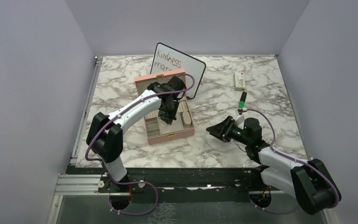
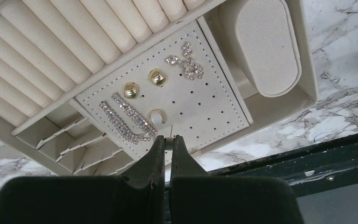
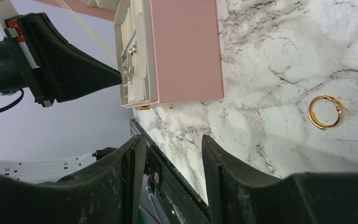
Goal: Organize the mixed jewelry
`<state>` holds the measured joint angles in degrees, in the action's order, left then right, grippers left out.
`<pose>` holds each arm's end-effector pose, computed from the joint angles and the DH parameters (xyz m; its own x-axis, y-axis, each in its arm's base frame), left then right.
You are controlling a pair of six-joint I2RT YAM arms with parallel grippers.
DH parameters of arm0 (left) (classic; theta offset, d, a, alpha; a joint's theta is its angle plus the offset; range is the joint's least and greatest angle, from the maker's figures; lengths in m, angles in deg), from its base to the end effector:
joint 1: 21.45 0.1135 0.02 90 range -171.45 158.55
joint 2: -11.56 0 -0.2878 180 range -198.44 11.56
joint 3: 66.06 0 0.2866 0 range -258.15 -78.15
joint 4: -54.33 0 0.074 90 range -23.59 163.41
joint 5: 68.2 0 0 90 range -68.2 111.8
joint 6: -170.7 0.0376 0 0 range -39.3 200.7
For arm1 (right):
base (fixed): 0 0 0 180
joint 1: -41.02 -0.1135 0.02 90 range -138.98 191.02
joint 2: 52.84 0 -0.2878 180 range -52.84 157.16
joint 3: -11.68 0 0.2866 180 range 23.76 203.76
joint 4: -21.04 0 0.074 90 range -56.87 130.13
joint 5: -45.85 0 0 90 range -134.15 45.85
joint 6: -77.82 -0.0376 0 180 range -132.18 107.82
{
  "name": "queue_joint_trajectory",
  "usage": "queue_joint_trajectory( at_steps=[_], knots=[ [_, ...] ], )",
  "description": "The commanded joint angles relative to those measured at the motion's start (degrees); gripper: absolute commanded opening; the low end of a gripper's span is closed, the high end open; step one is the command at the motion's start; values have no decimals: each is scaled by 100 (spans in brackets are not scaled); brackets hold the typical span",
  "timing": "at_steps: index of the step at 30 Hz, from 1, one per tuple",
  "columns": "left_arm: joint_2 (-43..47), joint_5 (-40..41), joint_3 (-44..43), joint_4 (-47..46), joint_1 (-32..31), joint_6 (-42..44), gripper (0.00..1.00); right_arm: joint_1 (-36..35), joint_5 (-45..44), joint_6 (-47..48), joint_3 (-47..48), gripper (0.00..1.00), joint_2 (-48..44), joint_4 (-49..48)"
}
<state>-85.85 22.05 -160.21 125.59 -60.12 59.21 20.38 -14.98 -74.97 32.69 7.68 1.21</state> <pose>0.2914 -0.2330 0.2750 -0.9287 0.2740 -0.2499 0.3049 0.9477 -0.0939 0.1808 0.0877 0.1457 -0.7998 0.5286 -0.2846 -0.0568 0.4052 0.9124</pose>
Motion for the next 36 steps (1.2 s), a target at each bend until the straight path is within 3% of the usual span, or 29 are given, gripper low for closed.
queue_joint_trajectory(
  at_steps=[1,36],
  knots=[
    [-67,-67,-187,-155,2,-65,0,-28,-73,73,26,52,-17,-140],
    [-193,285,50,-434,9,-68,0,-27,-95,-12,30,51,-213,11]
  ],
)
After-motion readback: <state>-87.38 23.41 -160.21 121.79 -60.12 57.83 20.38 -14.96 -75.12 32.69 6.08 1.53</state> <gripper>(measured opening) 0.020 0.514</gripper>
